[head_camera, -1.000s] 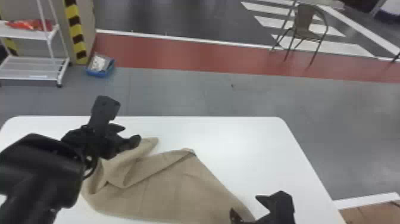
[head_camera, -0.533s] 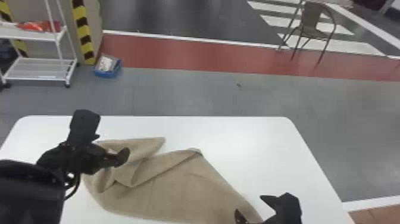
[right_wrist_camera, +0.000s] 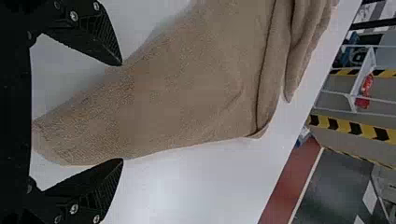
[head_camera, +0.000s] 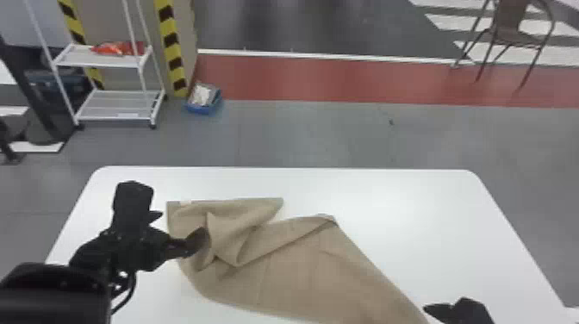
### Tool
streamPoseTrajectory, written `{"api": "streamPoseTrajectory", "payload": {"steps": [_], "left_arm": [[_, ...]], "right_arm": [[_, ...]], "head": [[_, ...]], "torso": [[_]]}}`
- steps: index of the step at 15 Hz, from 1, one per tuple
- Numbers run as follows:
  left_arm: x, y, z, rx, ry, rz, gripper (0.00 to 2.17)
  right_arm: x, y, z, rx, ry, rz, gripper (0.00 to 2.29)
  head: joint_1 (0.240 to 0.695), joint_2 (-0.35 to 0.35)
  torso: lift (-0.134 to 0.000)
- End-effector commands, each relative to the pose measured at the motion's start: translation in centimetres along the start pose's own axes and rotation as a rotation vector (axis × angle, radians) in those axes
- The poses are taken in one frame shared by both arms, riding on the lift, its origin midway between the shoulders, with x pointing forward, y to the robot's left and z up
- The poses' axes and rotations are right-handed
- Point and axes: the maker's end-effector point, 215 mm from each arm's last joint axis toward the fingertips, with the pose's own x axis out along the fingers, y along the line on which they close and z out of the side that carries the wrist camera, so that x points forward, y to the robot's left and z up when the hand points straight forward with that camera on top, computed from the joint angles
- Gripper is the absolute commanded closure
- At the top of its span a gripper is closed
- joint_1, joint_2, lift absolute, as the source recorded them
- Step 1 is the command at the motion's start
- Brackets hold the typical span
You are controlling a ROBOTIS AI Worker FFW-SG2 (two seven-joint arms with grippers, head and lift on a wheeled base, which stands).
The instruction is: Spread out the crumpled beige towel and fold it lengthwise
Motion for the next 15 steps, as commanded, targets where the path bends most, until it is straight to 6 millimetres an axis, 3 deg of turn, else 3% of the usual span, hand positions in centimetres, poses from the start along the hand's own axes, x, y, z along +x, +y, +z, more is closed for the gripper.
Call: {"api": "streamPoseTrajectory", "payload": {"steps": [1, 4, 9, 15], "left_arm": [[-0.4, -0.2, 0.1, 0.003, -0.006, 0.0, 0.04], [-0.7, -0.4, -0.1, 0.005, -0.006, -0.002, 0.04], [-1.0, -0.1, -0.3, 0.004, -0.005, 0.005, 0.04], [-0.9, 0.7, -0.1, 0.01, -0.006, 0.013, 0.04]], "right_arm": [[-0.7, -0.5, -2.3, -0.011, 0.09, -0.015, 0.18], [-1.0, -0.7, -4.9, -0.02, 0.198, -0.036, 0.19], [-0.5, -1.3, -4.1, -0.034, 0.204, -0.069, 0.22], [-0.2, -1.9, -5.2, -0.02, 0.311, -0.104, 0.22]], "head": [[0.695, -0.097], [0.695, -0.126], [0.695, -0.156], [0.695, -0.15]], "torso": [[0.0], [0.0], [0.0], [0.0]]}}
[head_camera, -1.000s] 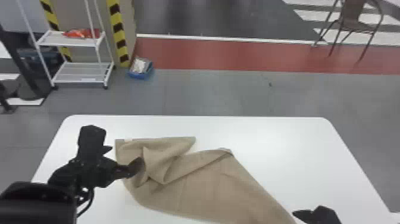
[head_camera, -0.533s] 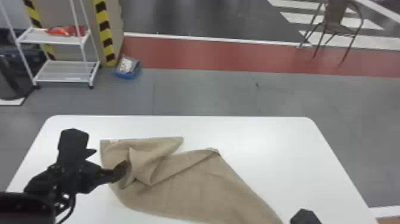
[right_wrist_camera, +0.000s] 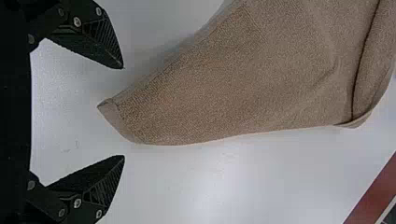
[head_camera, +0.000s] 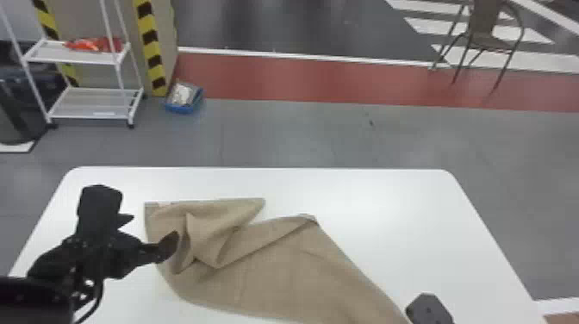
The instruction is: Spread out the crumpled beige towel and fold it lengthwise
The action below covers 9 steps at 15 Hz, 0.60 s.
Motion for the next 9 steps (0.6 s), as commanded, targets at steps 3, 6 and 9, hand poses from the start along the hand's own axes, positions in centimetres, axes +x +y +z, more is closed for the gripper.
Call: {"api": "streamPoseTrajectory", "payload": {"steps": [3, 6, 9], "left_arm": [[0.3, 0.2, 0.1, 0.001, -0.002, 0.0, 0.04], [0.5, 0.2, -0.2, -0.001, 0.002, -0.002, 0.04], [0.5, 0.5, -0.3, 0.004, -0.001, -0.001, 0.04]], "right_arm": [[0.2, -0.8, 0.1, 0.005, 0.021, -0.02, 0.43], [0.5, -0.8, 0.1, 0.0, 0.03, -0.022, 1.2], [0.1, -2.1, 1.7, -0.017, -0.041, -0.07, 2.04]], "head": [[0.695, -0.15], [0.695, -0.155], [0.695, -0.154]], "torso": [[0.0], [0.0], [0.0]]}}
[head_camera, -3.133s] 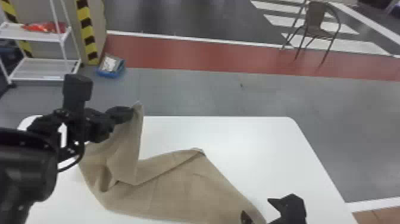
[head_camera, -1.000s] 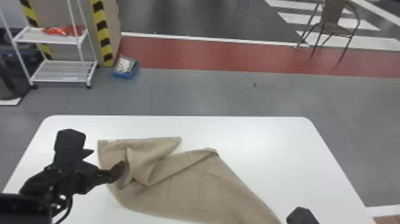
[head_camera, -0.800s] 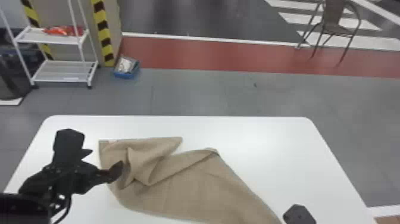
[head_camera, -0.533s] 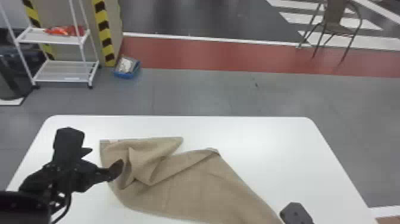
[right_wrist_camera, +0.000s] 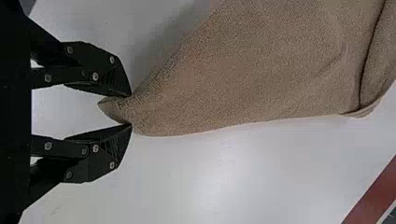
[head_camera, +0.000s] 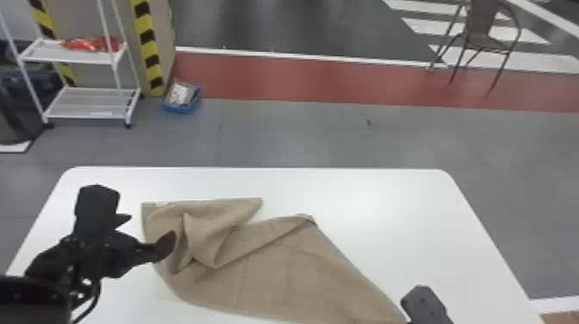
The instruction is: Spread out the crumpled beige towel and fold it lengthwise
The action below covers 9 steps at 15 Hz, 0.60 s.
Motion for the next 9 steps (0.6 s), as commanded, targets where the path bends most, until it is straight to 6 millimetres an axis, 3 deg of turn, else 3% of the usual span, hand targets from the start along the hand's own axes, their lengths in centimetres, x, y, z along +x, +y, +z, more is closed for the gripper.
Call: {"api": "streamPoseTrajectory", "payload": {"steps": [1, 6, 9], "left_arm": [[-0.1, 0.2, -0.2, 0.002, 0.002, 0.0, 0.04], [-0.6, 0.4, -1.3, 0.012, 0.019, -0.028, 0.04], [-1.6, 1.8, -1.0, 0.094, -0.044, -0.086, 0.13]], "right_arm": [[-0.8, -1.8, 1.6, 0.001, -0.084, -0.039, 2.04], [-3.4, -13.7, 1.9, 0.216, -0.173, -0.197, 2.04], [-2.7, -15.2, 1.3, 0.256, -0.163, -0.207, 2.04]], "head": [[0.695, -0.154], [0.695, -0.203], [0.695, -0.267]], "torso": [[0.0], [0.0], [0.0]]}}
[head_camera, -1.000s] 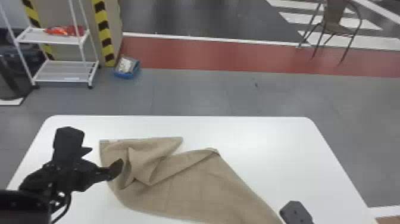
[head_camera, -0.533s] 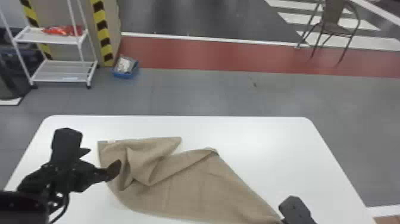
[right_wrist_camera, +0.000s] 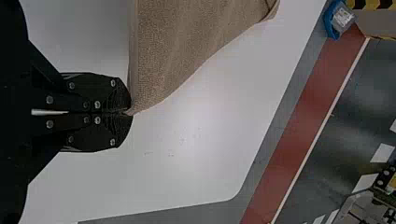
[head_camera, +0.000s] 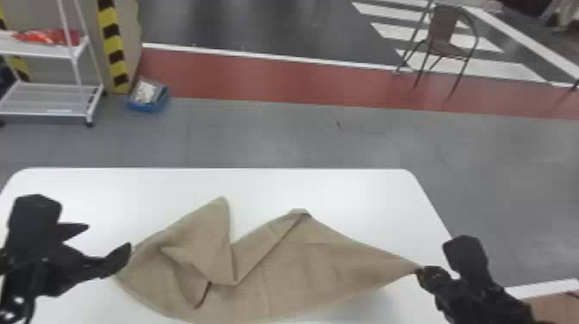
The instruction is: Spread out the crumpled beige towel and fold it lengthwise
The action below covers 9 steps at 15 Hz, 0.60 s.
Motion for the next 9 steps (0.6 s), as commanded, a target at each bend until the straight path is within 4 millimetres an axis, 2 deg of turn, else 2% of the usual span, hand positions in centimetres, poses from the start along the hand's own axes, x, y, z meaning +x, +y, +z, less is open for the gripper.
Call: {"api": "streamPoseTrajectory", "payload": {"steps": [1, 2, 4, 5, 7, 9], "left_arm": [[-1.4, 2.4, -0.5, 0.101, -0.048, -0.01, 0.15], [-2.0, 3.2, -0.9, 0.175, -0.061, -0.024, 0.18], [-3.5, 3.5, -3.5, 0.411, -0.031, -0.051, 0.21], [-3.7, 3.1, -4.3, 0.494, -0.019, -0.064, 0.21], [-3.9, 0.7, -5.0, 0.694, -0.059, -0.112, 0.21], [-2.8, -0.7, -6.6, 0.796, -0.029, -0.127, 0.26]], "right_arm": [[0.5, -0.5, -0.4, 0.022, 0.008, -0.004, 2.04], [0.6, -0.4, -0.6, 0.024, 0.012, -0.002, 2.04], [0.8, -0.2, -0.5, 0.032, 0.008, 0.005, 2.04], [1.0, -0.3, -0.4, 0.034, 0.006, 0.005, 2.04], [1.1, 0.2, -0.1, 0.049, -0.001, 0.018, 2.04], [1.1, 0.3, -0.1, 0.049, -0.003, 0.02, 2.03]], "head": [[0.695, -0.274], [0.695, -0.276], [0.695, -0.255], [0.695, -0.243], [0.695, -0.228], [0.695, -0.24]], "torso": [[0.0], [0.0], [0.0], [0.0], [0.0], [0.0]]}}
